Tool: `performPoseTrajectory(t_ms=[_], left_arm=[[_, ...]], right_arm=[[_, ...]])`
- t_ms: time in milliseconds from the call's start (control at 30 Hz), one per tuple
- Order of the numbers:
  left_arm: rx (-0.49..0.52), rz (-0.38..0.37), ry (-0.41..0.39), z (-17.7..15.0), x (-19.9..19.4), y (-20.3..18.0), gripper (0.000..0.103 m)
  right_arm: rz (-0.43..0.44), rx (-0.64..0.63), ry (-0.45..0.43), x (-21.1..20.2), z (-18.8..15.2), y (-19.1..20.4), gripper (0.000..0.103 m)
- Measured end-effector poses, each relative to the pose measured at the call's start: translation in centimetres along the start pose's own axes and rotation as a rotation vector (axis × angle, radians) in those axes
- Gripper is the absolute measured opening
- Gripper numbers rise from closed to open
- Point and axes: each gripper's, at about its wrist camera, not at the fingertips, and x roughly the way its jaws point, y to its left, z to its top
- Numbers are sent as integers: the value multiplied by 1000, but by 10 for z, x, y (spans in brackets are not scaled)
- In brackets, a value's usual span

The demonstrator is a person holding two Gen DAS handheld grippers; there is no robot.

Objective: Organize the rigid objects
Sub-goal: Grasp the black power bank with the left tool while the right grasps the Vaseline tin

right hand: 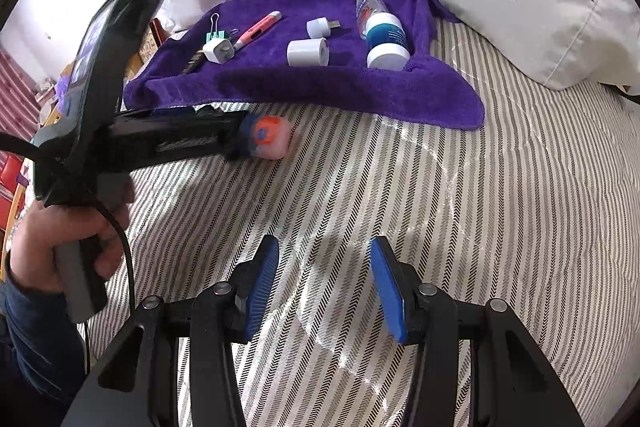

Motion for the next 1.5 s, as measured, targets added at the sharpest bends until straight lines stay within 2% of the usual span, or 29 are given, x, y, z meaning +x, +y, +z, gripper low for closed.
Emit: performPoseTrajectory(t_ms=[33, 67, 100, 167, 233, 400, 533, 567, 733, 833, 900, 1033, 1333, 1500], left_arm=[[14, 2, 0, -4, -3, 4, 75], [52, 34, 22, -8, -4, 7, 76], [77, 26, -2, -13, -9, 11, 76], [104, 63, 12, -21, -13, 19, 76], [110, 68, 17, -30, -19, 31, 76], [75, 23, 25, -46, -30, 51, 74], [83, -27, -7, -50, -32, 53, 70], [108, -39, -16, -50, -32, 49, 67], [183, -88, -42, -46, -30, 33, 34], [216, -112, -45, -46, -31, 29, 22], [237, -110, -44, -45, -32, 27, 22], [213, -137, -42, -45, -33, 35, 22], [139, -41, -44, -53, -39, 79, 22], [118, -56, -49, -58, -39, 89, 22]], right_arm=[[1, 3, 0, 0, 0, -1, 48], [2, 6, 1, 0, 0, -1, 48], [2, 6, -1, 1, -1, -2, 48], [2, 6, 3, 2, -1, -2, 48], [5, 4, 5, 3, -2, -1, 48], [10, -10, 5, 5, 0, 5, 48], [21, -9, -13, 5, 7, 11, 48], [21, -5, -18, 6, 10, 13, 48], [17, -12, -45, 10, 24, 23, 48], [14, -19, -48, 16, 31, 28, 48], [7, -23, -41, 21, 35, 30, 48], [6, -27, -36, 27, 40, 36, 48], [-14, -18, -41, 45, 54, 58, 48], [-52, -4, -43, 58, 60, 67, 48]])
